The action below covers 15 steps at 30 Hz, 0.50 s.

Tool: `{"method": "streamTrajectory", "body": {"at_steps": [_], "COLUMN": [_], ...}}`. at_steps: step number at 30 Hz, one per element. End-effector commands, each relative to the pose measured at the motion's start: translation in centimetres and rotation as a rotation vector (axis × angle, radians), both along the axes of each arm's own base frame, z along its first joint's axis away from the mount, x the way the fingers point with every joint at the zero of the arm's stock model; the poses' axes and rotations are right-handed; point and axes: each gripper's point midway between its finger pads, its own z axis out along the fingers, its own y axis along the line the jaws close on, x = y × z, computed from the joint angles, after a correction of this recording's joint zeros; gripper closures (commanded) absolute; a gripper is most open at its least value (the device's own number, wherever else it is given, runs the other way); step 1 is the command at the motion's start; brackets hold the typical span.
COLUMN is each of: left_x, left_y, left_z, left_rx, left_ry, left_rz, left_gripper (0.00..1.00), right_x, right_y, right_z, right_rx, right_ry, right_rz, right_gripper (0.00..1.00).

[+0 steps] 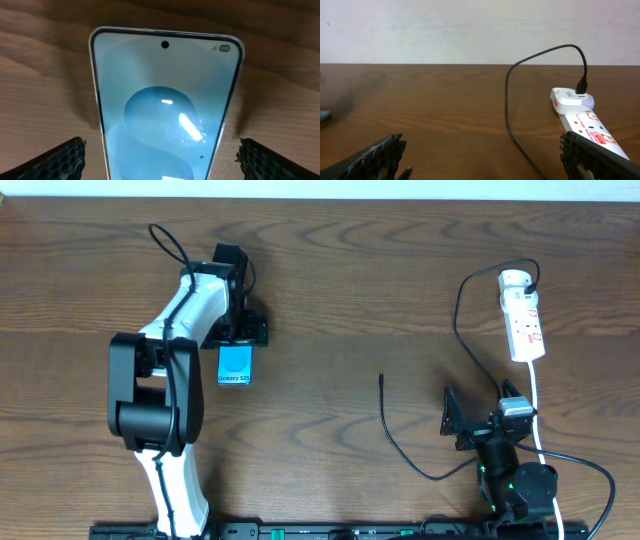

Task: Plug charger to phone and switch on socket
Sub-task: 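Lower the left gripper and close it on the phone's bottom edge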

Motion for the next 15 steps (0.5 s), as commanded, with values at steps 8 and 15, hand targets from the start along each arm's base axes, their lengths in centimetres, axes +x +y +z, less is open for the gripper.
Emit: {"method": "streamTrajectory", "body": {"at_steps": [8, 15], "left_x": [-0.18, -0.41], "left_y": [0.45, 0.47], "left_z": [-0.59, -0.78], "left_rx": [0.017, 0.018], "left_ry": [0.01, 0.018], "left_rz": [0.008, 0.008], "left_gripper": [0.02, 0.02], "right_x": [-0.02, -0.03], "right_y": [0.05, 0.05], "right_z": [-0.08, -0.06], "right_rx": [0.012, 0.012], "right_ry": [0.003, 0.003], "right_rz": [0.0, 0.0], "right_gripper": [0.01, 0.01]}}
